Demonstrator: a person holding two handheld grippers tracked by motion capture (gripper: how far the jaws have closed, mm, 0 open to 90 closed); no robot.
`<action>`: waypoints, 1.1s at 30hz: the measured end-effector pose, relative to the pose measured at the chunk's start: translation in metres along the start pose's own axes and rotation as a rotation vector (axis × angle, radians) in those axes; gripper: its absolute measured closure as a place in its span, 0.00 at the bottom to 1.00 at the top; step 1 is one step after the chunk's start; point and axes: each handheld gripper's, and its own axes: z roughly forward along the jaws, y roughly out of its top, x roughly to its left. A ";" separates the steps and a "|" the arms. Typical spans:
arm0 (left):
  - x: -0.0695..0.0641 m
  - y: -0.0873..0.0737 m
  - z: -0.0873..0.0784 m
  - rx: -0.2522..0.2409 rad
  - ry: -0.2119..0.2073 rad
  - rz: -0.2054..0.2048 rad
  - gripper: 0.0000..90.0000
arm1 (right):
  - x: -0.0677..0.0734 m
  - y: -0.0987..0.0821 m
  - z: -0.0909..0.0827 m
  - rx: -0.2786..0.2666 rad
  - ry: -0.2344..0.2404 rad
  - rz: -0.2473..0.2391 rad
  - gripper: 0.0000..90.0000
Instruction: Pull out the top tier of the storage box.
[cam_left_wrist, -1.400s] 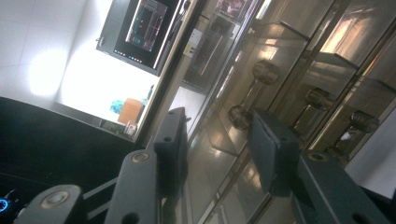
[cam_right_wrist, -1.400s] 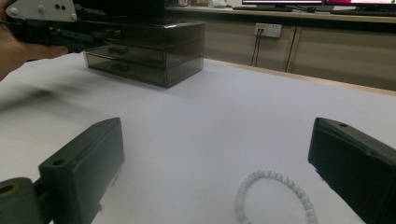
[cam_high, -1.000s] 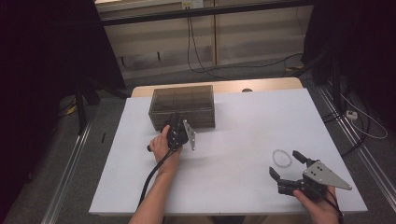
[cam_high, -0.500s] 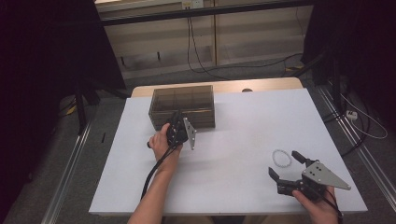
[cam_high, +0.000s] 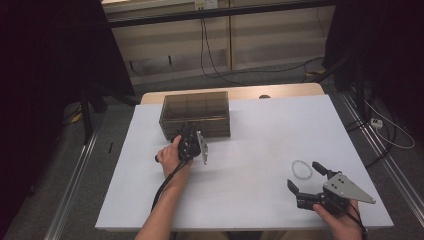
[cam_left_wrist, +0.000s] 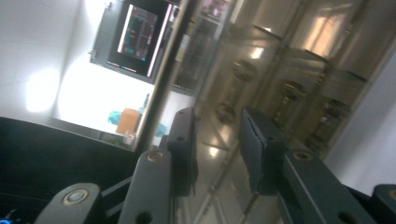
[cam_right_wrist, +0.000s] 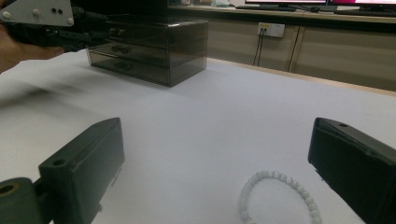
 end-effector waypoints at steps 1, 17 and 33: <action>0.000 0.000 0.000 0.000 0.000 0.000 0.74 | 0.000 0.000 0.000 0.000 0.000 0.000 0.03; -0.002 -0.003 0.008 0.005 0.020 0.039 0.77 | 0.000 0.000 0.001 0.001 0.000 -0.004 0.03; -0.003 -0.003 0.009 -0.016 0.024 0.065 0.87 | 0.000 0.000 0.001 0.003 -0.001 -0.006 0.03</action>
